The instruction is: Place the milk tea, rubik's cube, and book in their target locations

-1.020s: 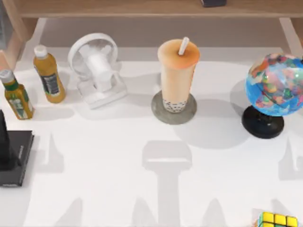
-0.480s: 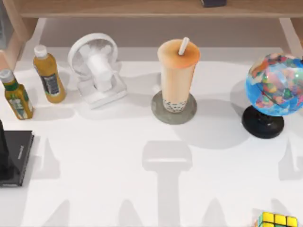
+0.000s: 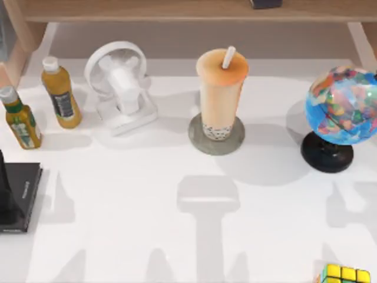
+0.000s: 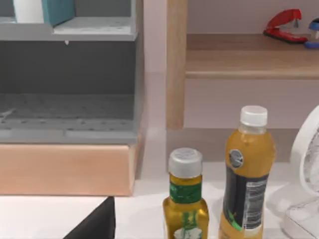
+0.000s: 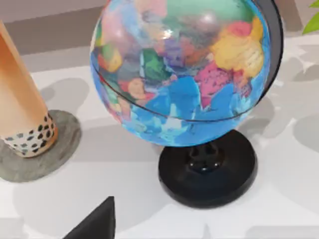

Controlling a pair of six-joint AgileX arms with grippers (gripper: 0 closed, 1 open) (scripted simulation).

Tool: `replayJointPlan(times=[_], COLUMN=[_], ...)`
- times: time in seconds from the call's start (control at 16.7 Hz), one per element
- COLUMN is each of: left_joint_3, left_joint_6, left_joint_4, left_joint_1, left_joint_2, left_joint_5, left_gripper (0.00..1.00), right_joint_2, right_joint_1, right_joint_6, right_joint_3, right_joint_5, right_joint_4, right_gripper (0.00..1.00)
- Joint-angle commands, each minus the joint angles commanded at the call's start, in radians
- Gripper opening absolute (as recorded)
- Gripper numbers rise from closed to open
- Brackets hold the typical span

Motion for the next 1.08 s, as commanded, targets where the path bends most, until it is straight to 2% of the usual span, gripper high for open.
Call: replayJointPlan(times=[0.36,0.66,0.84,1.08], left_joint_3=[0.0,0.0,0.0,0.0], left_joint_6=[0.0,0.0,0.0,0.0], left_joint_4=[0.0,0.0,0.0,0.0], left_joint_1=[0.0,0.0,0.0,0.0], left_joint_2=[0.0,0.0,0.0,0.0], left_joint_5=[0.0,0.0,0.0,0.0], left_gripper=[1.0,1.0,1.0,1.0], right_joint_2=[0.522,0.842,0.949,0.969], right_joint_1=[0.267,0.447,0.508,0.52], right_joint_6=[0.345,0.577,0.657,0.672], right_joint_3=[0.315,0.527,0.599,0.613], right_joint_5=[0.0,0.001,0.001,0.001], right_joint_4=[-0.449,-0.733,-0.833,-0.85], right_gripper=[1.0,1.0,1.0,1.0])
